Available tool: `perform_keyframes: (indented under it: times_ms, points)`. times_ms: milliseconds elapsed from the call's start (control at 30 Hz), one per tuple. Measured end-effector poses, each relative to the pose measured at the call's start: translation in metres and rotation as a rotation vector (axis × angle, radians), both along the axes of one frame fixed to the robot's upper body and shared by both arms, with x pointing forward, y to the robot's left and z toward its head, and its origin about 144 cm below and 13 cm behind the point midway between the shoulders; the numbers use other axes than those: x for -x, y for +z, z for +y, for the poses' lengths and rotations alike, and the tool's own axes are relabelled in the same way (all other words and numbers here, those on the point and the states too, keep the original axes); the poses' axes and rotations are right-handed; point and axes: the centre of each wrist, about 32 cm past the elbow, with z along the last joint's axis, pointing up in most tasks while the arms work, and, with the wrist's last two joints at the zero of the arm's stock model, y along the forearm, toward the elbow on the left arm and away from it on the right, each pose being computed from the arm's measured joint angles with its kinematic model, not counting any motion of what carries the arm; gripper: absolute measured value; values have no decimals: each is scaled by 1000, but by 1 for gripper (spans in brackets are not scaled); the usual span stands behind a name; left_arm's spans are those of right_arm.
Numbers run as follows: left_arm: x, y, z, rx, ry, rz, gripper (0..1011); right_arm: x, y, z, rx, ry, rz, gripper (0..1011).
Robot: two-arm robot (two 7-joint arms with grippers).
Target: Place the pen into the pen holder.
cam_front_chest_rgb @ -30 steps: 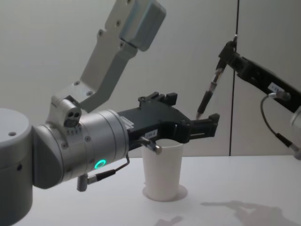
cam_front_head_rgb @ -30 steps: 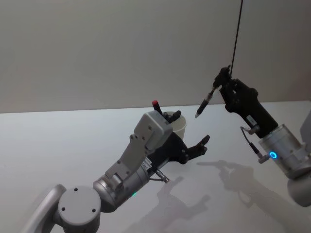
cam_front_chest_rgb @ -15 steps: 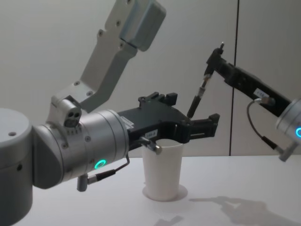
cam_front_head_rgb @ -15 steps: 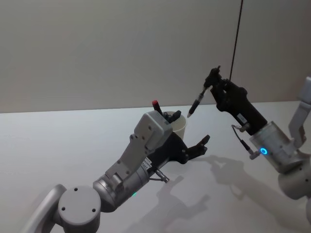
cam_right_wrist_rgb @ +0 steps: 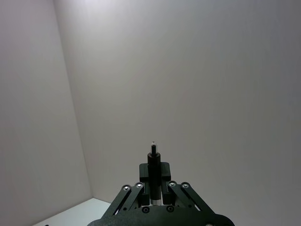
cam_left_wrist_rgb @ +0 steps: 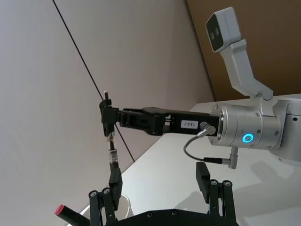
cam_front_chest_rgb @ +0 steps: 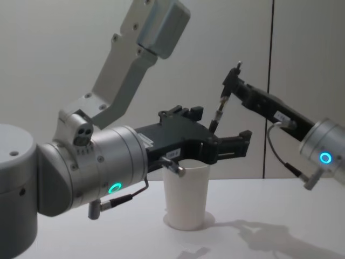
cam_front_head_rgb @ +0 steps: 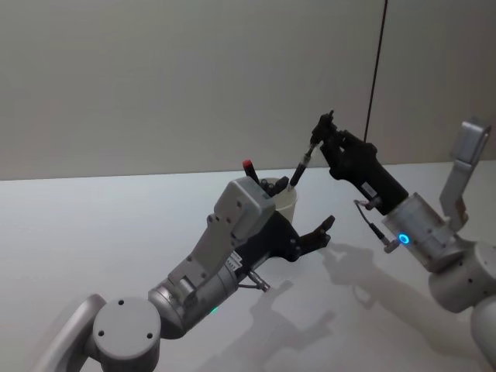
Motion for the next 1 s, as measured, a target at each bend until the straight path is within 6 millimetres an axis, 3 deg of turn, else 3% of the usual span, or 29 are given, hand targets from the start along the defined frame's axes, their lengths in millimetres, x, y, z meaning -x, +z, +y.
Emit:
perform_keyframes:
  times_ms: [533, 667, 1000]
  points:
    - [0, 0, 0, 0, 0, 0, 1000, -13, -6, 12, 32, 0, 30, 138]
    - [0, 0, 0, 0, 0, 0, 1000, -15, -7, 14, 39, 2, 31, 227]
    - [0, 0, 0, 0, 0, 0, 1000, -20, -9, 18, 45, 5, 29, 558]
